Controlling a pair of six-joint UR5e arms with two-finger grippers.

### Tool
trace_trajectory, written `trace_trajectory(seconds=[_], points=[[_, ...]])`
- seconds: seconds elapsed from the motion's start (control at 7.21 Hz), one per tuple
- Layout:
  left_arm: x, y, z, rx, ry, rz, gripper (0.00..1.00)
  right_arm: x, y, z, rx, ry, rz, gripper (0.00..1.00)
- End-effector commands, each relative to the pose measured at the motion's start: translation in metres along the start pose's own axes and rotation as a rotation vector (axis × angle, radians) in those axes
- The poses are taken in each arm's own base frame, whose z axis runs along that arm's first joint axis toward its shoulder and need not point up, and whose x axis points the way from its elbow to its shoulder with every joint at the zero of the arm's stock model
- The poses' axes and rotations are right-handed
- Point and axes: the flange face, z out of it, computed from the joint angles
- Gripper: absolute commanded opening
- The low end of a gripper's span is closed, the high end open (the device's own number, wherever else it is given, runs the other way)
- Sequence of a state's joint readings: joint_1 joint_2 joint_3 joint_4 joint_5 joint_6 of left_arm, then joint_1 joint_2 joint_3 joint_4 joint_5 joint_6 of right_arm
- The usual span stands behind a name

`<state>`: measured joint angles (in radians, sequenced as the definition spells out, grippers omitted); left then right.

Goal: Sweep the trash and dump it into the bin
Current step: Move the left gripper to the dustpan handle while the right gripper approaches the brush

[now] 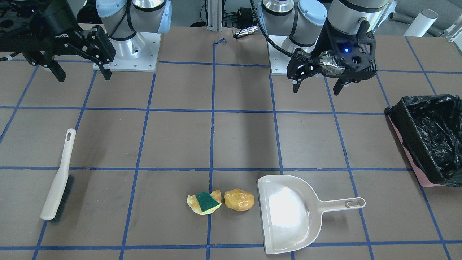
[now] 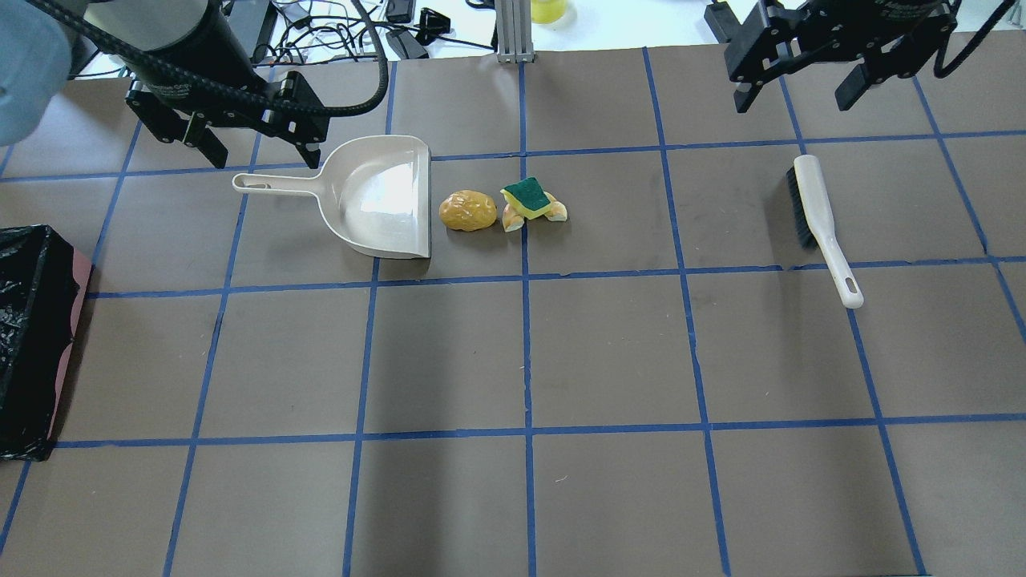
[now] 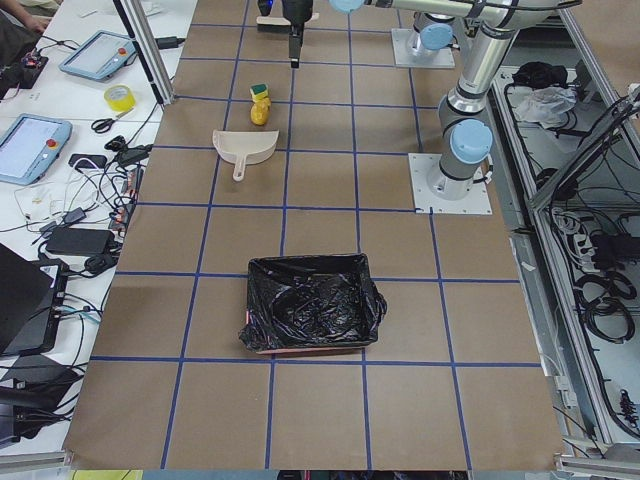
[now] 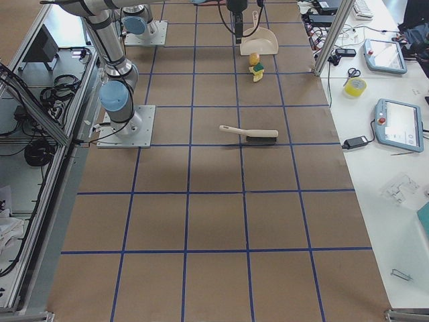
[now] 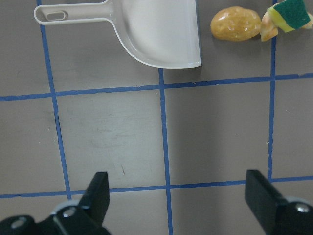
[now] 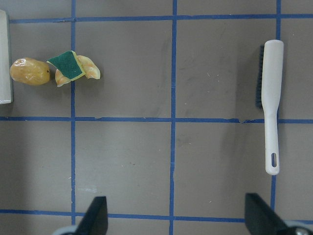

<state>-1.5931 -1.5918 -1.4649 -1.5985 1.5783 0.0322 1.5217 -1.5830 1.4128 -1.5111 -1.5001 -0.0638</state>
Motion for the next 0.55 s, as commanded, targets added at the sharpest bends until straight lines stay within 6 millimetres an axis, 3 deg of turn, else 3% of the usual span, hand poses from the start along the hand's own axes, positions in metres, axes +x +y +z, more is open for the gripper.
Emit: trace_trajectory(seconds=[0.0,0.42], points=[[0.0,-0.0009,-0.0003,0.006,0.004,0.007,1.0,-0.0001,0.0,0.0,0.0,-0.001,-0.002,1.0],[-0.0002,-0.0039,0.0043,-0.002,-0.005,0.093,1.0,0.0029,-0.0033,0.0097,-0.028,0.018,-0.057,1.0]])
